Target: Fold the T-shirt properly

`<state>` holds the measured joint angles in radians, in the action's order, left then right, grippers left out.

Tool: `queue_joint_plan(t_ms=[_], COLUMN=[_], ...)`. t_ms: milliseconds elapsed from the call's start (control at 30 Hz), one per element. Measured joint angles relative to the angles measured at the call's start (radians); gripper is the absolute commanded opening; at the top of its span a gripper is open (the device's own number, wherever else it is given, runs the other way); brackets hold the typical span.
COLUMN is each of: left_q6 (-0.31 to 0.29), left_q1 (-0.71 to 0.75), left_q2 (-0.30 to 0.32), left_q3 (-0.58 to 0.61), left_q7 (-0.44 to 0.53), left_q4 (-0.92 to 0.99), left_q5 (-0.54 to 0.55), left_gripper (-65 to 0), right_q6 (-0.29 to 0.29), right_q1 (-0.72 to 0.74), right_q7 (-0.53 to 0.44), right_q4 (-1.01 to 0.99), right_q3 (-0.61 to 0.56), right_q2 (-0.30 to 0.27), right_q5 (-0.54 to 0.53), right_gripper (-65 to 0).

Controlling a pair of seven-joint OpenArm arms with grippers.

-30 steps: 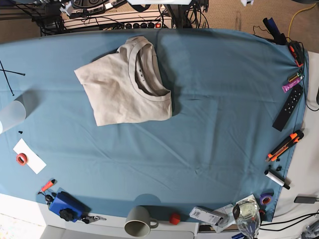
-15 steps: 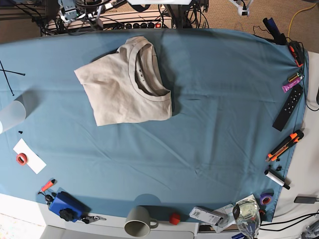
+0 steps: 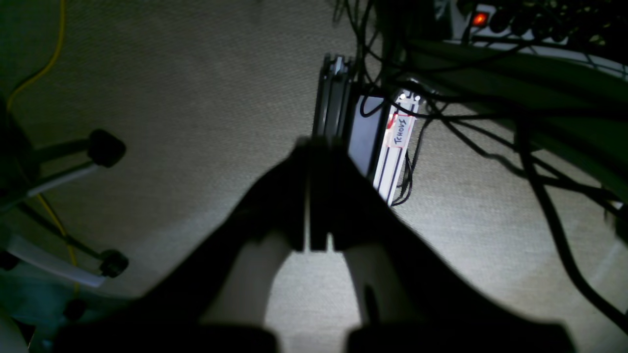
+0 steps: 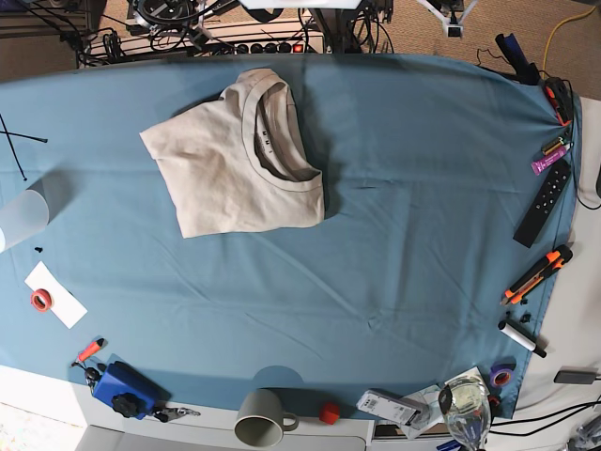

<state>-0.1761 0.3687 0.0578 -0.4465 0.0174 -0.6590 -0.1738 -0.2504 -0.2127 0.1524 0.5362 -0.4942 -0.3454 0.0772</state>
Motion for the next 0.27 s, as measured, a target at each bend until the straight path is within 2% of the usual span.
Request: queue_joint_plan(t_ms=[67, 267], left_q6=[0.0, 0.0], left_q1=[-0.001, 0.0], left_q2=[-0.002, -0.022], left_q3=[0.0, 0.0], left_q7=[0.0, 0.0], left_q4=[0.0, -0.004], left_q5=[0.002, 0.001], left_gripper=[-65.0, -65.0], right_q6=[0.039, 0.04], right_q1=[0.005, 0.008], right_q7=[0.0, 0.001], right_q4=[0.0, -0.005], right_q3=[-0.003, -0.003], right_q2=[0.003, 0.019], right_q5=[0.0, 0.0], right_gripper=[-65.0, -65.0])
